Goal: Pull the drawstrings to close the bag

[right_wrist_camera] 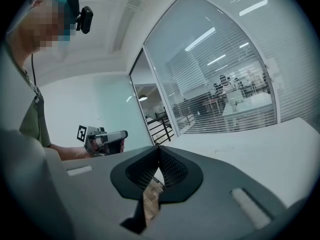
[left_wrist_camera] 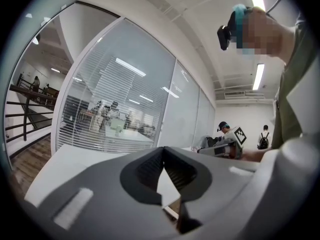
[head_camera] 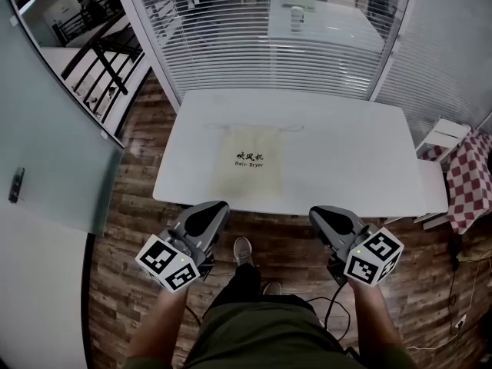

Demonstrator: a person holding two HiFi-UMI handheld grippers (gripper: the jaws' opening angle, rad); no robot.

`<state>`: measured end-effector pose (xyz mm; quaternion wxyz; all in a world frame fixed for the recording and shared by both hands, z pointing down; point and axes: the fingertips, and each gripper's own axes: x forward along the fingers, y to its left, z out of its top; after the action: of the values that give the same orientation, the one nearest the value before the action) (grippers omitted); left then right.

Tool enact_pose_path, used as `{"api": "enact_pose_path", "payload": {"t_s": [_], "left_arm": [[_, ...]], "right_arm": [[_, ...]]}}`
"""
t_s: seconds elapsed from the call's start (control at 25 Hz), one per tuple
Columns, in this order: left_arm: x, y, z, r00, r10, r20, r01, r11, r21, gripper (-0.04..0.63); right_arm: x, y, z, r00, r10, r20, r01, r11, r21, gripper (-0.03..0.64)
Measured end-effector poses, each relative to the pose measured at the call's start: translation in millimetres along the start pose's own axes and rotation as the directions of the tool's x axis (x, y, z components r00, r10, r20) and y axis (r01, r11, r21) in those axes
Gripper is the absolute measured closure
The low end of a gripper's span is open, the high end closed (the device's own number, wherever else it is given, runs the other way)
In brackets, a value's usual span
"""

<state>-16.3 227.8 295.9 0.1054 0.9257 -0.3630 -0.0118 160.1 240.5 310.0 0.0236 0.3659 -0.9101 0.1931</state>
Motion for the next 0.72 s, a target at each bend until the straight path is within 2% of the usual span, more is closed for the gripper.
{"api": "enact_pose_path", "payload": {"t_s": [0.28, 0.72], "left_arm": [[22.9, 36.1, -6.3, 1.000, -0.010, -0.010, 0.010, 1.000, -0.010, 0.589], [64.0, 152.4, -20.8, 0.998, 0.003, -0.070, -0.007, 0.998, -0.060, 0.589]], "right_arm": [[32.8, -22.5, 1.9, 1.000, -0.011, -0.016, 0.011, 1.000, 0.009, 0.607], [131.2, -71.8, 6.7, 0.996, -0.035, -0.076, 0.038, 0.999, 0.039, 0.607]]}}
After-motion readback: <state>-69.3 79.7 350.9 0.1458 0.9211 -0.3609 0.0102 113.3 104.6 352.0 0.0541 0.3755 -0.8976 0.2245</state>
